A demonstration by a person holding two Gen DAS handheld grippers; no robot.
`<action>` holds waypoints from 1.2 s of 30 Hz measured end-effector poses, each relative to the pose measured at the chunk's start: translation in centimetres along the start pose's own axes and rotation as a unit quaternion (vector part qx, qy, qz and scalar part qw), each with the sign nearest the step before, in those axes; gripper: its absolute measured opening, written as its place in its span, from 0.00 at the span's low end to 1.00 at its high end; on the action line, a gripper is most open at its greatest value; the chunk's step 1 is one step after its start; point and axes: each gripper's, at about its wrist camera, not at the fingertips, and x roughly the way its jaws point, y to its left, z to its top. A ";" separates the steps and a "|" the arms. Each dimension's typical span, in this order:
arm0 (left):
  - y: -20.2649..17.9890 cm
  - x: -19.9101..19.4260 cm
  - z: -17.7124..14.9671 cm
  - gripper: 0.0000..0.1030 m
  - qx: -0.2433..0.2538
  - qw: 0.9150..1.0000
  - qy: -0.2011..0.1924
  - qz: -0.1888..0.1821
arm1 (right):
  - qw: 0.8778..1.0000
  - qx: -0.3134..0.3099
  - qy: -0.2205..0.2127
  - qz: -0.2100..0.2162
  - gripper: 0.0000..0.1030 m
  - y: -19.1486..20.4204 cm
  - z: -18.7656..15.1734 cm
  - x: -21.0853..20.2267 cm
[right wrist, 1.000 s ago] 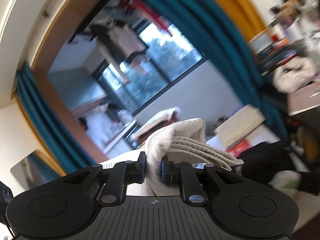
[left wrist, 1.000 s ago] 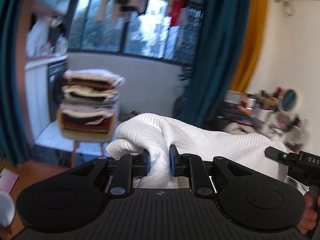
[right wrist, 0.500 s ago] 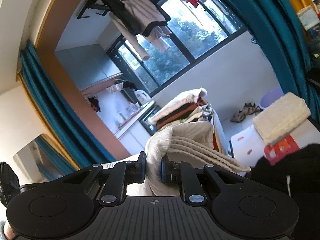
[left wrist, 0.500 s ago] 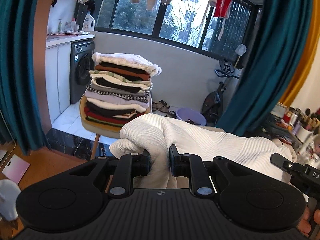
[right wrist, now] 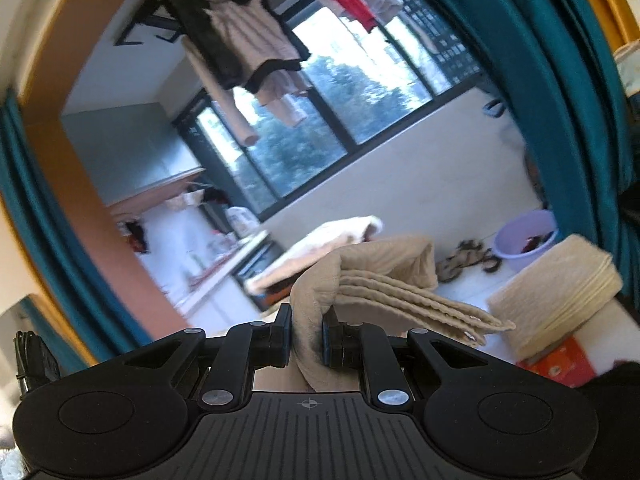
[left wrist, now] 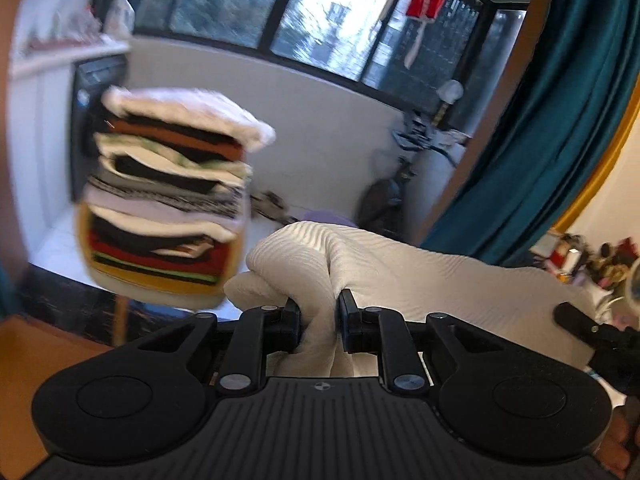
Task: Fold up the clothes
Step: 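Lift and carry the folded sweatshirt with both grippers toward the clothes stack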
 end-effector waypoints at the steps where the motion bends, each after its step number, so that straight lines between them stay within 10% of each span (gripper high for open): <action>1: 0.5 1.3 0.5 0.18 0.000 1.000 0.005 -0.009 | 1.000 -0.003 -0.004 -0.010 0.13 0.0 0.2 1.3; 8: 6.0 9.6 7.0 0.17 0.022 0.996 0.029 -0.082 | 0.997 -0.004 -0.037 -0.067 0.13 1.7 1.3 11.5; 15: 13.3 15.8 20.2 0.17 0.048 0.993 0.034 -0.107 | 0.993 0.026 -0.061 -0.102 0.12 5.8 4.4 25.4; 36: 26.9 31.3 57.1 0.17 0.051 0.992 -0.112 0.004 | 0.993 0.007 -0.101 0.064 0.13 10.4 31.0 73.7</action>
